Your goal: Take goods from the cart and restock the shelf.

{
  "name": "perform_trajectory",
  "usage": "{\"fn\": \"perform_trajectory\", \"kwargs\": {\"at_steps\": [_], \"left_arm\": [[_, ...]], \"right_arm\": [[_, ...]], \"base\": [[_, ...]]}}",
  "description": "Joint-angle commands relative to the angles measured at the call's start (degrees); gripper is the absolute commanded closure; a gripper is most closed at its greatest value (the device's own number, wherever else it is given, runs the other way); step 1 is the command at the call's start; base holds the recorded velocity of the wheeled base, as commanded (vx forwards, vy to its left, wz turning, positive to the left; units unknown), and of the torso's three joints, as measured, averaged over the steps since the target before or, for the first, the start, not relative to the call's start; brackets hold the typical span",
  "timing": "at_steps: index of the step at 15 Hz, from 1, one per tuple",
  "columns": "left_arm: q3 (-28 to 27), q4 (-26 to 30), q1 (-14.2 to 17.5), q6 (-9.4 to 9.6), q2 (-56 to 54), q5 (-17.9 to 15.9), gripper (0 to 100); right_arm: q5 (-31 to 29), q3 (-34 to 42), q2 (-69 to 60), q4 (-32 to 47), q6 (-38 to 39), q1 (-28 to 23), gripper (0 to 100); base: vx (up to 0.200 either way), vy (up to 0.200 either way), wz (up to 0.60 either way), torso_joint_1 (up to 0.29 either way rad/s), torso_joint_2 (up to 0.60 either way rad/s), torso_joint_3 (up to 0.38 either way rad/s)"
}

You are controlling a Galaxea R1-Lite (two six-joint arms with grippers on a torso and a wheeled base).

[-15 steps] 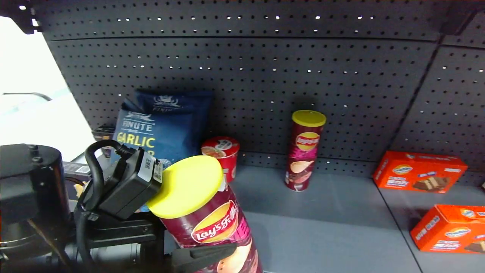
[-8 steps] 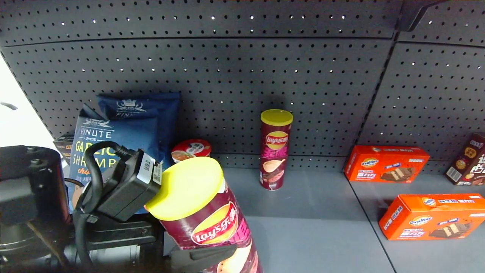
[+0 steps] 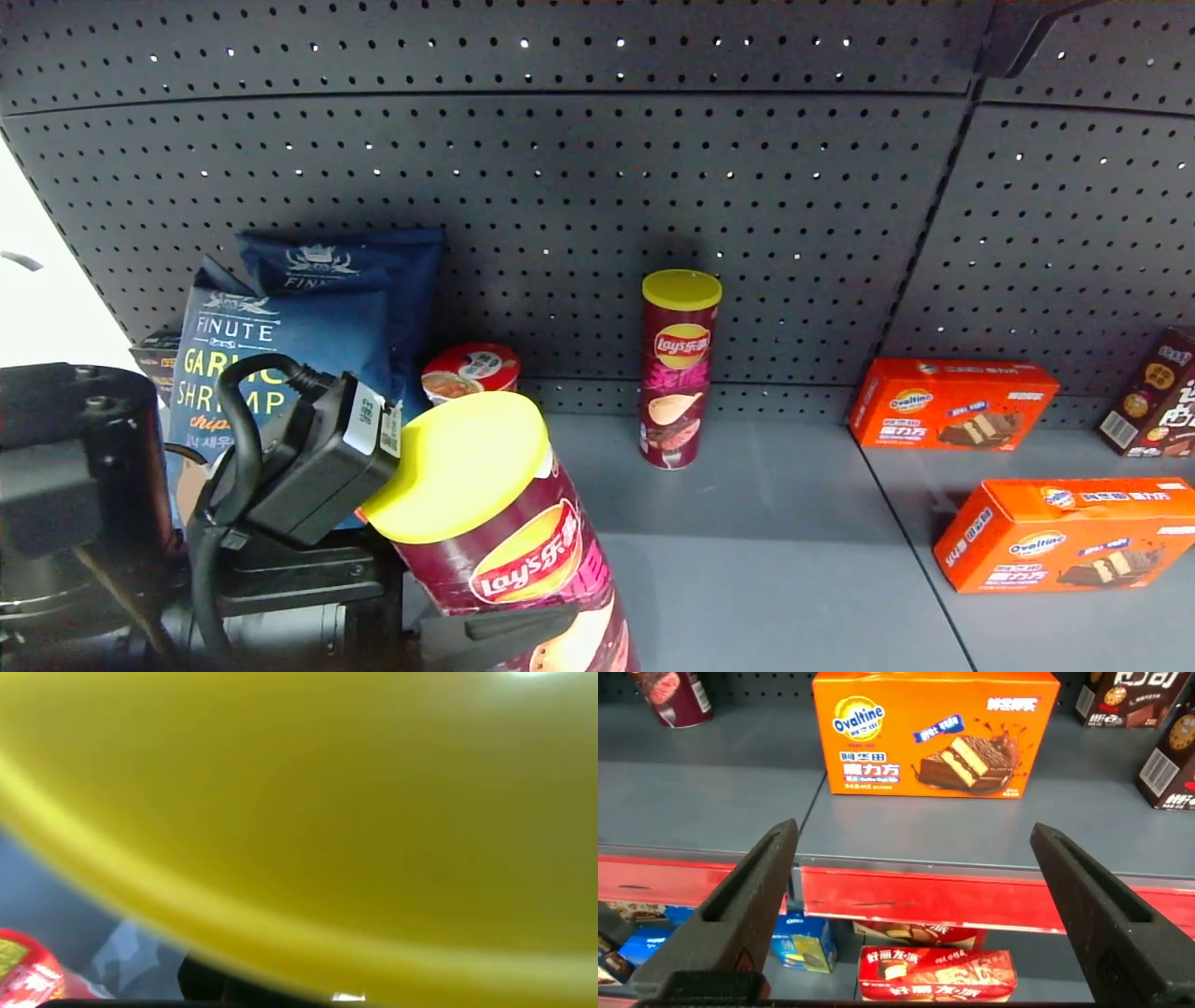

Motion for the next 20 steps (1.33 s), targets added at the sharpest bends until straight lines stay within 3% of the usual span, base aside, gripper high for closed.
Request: {"fn": "perform_trajectory", "kwargs": {"at_steps": [1, 12, 13, 14, 15, 17, 20], "left_arm": [[-0.01, 0.19, -0.02, -0.05, 0.12, 0.01, 100], [-0.1, 0.01, 0.25, -0.31, 1.0, 0.1, 100], [-0.01, 0.01, 0.25, -0.31, 0.91, 0.19, 100], [-0.1, -0.08, 0.25, -0.31, 1.0, 0.19, 100], [0.34, -0.08, 0.16, -0.31, 1.17, 0.19, 100], [-0.27, -1.22, 0.16, -0.22, 3.02, 0.1, 100], [-0.63, -2.01, 0.16, -0.22, 4.16, 0.1, 100]], "right_arm": [[0.04, 0.0, -0.02, -0.02, 0.0, 0.0, 0], [-1.28, -0.09, 3.32, -0.11, -0.62, -1.14, 0], [-0.4, -3.78, 4.02, 0.07, -1.41, -0.79, 0], [2.59, -23.2, 19.66, 1.3, -1.32, 1.23, 0], [3.38, -28.65, 27.49, 2.18, -1.67, 2.81, 0], [5.14, -29.88, 32.76, 1.21, -3.87, 7.21, 0], [9.44, -33.31, 41.02, 0.33, -5.19, 18.98, 0]], "base": [[0.0, 0.0, 0.0, 0.0, 0.0, 0.0], [0.0, 0.0, -0.05, 0.0, 0.0, 0.001], [0.0, 0.0, 0.0, 0.0, 0.0, 0.0], [0.0, 0.0, 0.0, 0.0, 0.0, 0.0], [0.0, 0.0, 0.0, 0.0, 0.0, 0.0], [0.0, 0.0, 0.0, 0.0, 0.0, 0.0], [0.0, 0.0, 0.0, 0.0, 0.0, 0.0]]}}
